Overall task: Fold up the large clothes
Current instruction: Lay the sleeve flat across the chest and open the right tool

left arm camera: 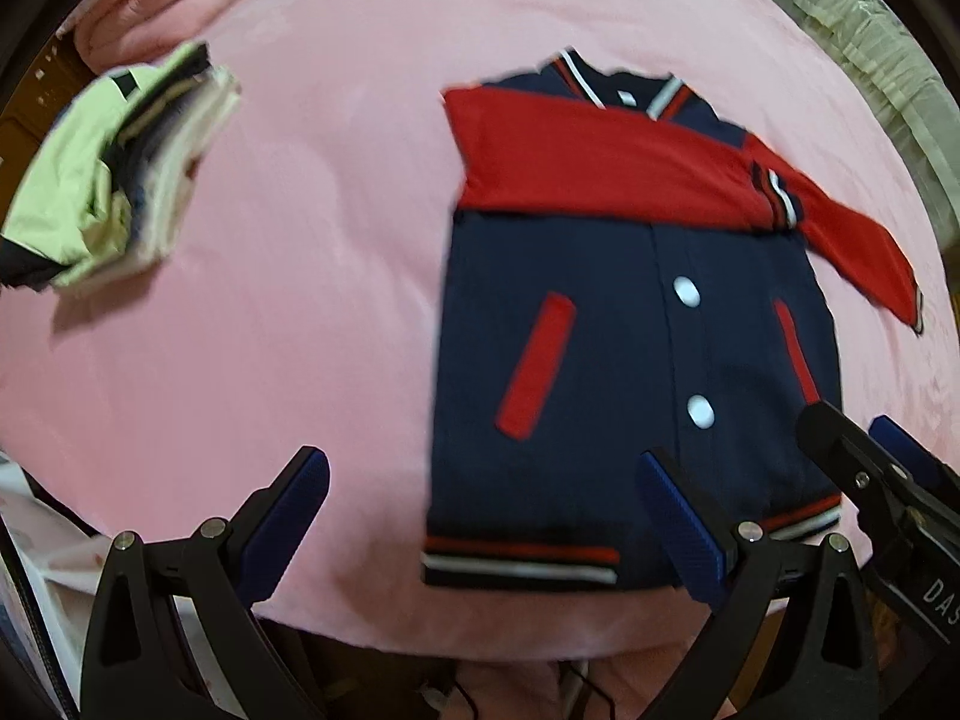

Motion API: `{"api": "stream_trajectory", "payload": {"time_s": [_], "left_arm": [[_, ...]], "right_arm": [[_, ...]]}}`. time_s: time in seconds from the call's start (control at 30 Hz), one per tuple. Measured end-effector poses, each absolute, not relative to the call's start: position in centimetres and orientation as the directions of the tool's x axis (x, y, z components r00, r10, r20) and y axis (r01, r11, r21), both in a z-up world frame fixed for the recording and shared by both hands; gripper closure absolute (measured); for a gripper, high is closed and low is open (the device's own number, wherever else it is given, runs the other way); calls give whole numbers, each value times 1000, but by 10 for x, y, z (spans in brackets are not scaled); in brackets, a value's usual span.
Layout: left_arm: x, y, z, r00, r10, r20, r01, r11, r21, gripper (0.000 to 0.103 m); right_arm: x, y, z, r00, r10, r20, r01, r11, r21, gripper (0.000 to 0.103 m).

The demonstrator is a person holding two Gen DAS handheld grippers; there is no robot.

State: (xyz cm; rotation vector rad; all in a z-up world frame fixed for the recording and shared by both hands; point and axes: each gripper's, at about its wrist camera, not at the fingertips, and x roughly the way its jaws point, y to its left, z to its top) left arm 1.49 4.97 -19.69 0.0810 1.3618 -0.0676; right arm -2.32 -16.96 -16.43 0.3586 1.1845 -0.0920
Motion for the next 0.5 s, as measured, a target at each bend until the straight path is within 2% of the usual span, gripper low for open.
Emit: {"api": "stream_trajectory", "payload": {"time_s": [0.23, 0.5], "left_arm": [[3, 13, -205, 144, 12, -990, 131, 991, 31, 2], [13, -72, -204, 126, 22, -992, 154, 987, 42, 2]], "right_arm": [[-44, -205, -180, 331, 115, -937, 300, 928, 220, 8], [-51, -292, -182, 338, 114, -934, 378, 893, 246, 8]]}}
